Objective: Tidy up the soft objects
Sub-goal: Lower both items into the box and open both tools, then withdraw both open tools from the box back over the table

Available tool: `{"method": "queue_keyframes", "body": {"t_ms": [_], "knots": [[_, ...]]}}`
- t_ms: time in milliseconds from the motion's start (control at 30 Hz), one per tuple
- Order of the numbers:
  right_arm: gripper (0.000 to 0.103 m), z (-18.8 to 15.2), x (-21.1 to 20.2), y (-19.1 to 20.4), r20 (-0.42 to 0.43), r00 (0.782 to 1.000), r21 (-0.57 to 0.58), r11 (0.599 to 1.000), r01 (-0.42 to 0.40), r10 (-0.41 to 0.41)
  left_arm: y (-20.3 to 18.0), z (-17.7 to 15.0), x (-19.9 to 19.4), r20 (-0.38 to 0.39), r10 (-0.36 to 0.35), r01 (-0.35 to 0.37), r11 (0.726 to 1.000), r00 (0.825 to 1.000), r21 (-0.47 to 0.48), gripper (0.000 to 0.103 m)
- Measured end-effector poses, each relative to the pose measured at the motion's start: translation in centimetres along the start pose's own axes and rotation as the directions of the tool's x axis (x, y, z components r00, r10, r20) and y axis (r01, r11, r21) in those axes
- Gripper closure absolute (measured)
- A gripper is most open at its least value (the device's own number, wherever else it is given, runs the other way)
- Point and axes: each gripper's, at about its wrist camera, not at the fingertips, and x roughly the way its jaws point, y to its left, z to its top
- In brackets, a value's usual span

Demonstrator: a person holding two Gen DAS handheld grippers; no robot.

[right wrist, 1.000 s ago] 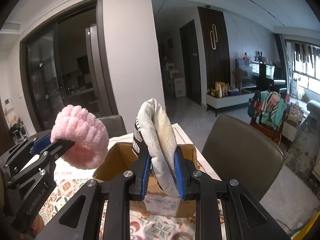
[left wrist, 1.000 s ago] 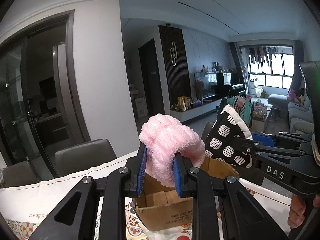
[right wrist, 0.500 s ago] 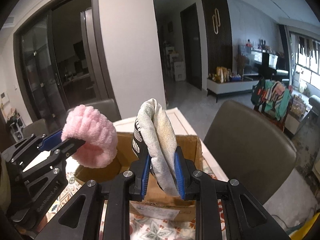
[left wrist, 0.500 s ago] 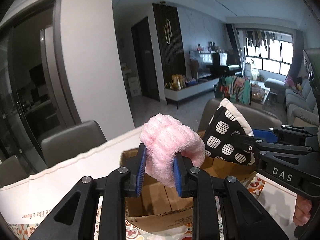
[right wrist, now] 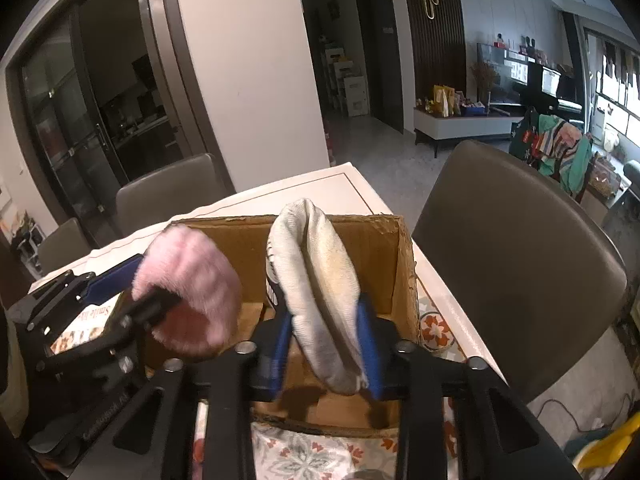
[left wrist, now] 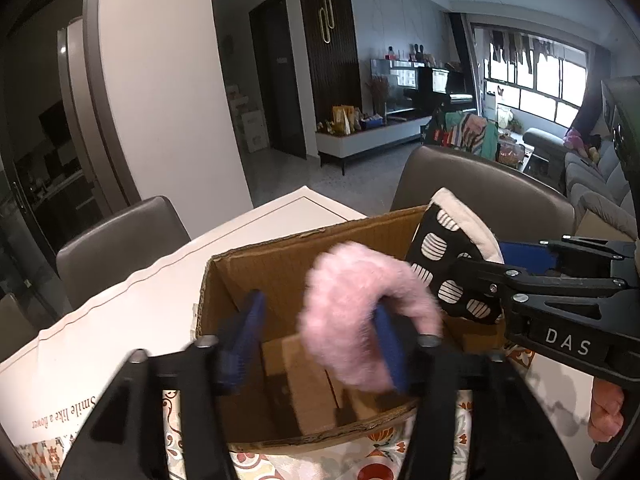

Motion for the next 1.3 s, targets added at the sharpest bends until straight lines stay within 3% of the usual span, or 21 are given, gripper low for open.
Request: {"method": "queue_keyframes", "body": {"t_ms": [100, 200, 267, 333, 567, 1300], "knots": [[0.062, 0.0, -0.2, 0.0, 0.002, 1.0, -0.006, 1.0, 0.006, -0.006, 0.1, -0.1, -0.1, 0.0, 0.009, -0.009, 1.0, 1.0, 0.01, 0.042], [0.06, 0.0, -0.5, 0.4, 0.004, 1.0, -0.019, 1.0, 0.005, -0.005, 0.2, 0.1, -0.1, -0.01, 0.023, -0.023, 1.0, 1.0, 0.005, 0.029], [0.052, 0.1, -0.7, 0.4, 0.006, 1.0, -0.016, 1.0, 0.007, -0.007, 0.3, 0.2, -0.3, -0.009, 0.037, -0.037, 0.999, 0.999, 0.005, 0.027], [0.052, 0.5, -0.9, 0.4, 0.012, 1.0, -0.006, 1.0, 0.011, -0.011, 0.4, 0.4, -0.4, -0.013, 0.073, -0.073, 0.997, 0.997, 0.003, 0.021], [0.051, 1.3, -2.4, 1.7, 0.035, 0.997, -0.064, 0.995, 0.077, -0.075, 0.7, 0.6, -2.0, 0.004, 0.114, -0.114, 0.993, 0.994, 0.012, 0.02], [0.051, -2.3, -11.5, 2.3, 0.115, 0.993, -0.011, 1.0, 0.009, -0.008, -1.2, -1.8, -13.7, 0.137, 0.159, -0.16, 0.987, 0.978, -0.004, 0.02]]}}
